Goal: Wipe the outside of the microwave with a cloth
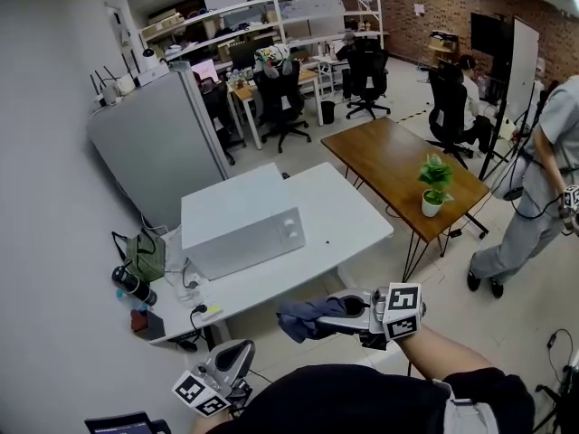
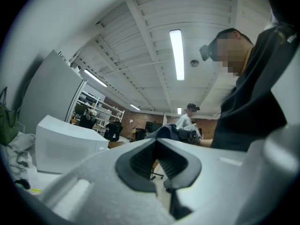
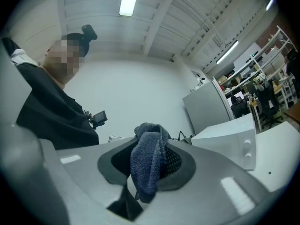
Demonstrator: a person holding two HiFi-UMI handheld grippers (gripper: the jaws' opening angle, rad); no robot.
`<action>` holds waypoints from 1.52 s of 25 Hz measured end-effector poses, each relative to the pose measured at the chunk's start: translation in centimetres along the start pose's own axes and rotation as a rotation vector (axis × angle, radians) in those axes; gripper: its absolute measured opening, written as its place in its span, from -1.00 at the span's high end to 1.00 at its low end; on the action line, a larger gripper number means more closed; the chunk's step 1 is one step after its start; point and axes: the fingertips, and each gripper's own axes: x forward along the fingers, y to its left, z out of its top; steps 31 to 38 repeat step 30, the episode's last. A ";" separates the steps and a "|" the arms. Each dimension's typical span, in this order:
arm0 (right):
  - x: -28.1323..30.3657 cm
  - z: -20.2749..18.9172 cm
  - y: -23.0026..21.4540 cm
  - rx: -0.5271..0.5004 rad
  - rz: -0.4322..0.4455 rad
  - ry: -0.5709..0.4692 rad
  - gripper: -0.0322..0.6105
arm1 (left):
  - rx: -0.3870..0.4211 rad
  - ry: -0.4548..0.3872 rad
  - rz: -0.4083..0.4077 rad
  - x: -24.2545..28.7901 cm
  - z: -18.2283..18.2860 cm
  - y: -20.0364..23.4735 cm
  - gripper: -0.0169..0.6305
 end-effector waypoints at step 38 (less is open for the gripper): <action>6.5 -3.0 3.2 -0.084 -0.165 0.056 0.62 | -0.019 -0.022 -0.075 -5.9 0.5 -0.1 0.94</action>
